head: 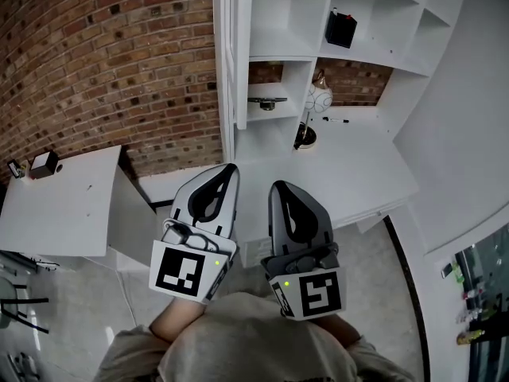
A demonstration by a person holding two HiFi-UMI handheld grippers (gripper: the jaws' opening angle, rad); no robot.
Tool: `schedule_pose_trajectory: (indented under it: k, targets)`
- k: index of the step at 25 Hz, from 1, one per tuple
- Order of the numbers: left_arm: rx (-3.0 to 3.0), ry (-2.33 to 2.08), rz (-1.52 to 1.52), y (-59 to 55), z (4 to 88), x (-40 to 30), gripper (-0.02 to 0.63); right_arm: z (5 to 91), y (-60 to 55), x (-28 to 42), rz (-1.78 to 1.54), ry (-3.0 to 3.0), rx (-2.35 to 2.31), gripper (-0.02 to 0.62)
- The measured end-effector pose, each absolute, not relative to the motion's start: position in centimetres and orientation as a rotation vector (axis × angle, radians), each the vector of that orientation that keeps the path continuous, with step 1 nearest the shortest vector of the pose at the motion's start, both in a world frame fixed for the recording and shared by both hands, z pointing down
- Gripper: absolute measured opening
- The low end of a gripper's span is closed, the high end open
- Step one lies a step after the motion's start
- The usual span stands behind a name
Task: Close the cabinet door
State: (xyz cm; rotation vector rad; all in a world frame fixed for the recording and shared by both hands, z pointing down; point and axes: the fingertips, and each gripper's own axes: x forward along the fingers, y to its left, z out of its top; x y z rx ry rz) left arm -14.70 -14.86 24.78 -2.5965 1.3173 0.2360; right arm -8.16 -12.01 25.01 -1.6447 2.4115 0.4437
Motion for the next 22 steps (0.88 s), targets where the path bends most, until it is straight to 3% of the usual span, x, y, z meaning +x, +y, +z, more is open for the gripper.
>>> schedule_pose_trajectory:
  k: [22]
  targets:
    - [-2.522,1.37,0.3,-19.2,19.9,-15.9,0.008,20.2,-19.1,-11.5,0.488,2.494,-1.574,0.02]
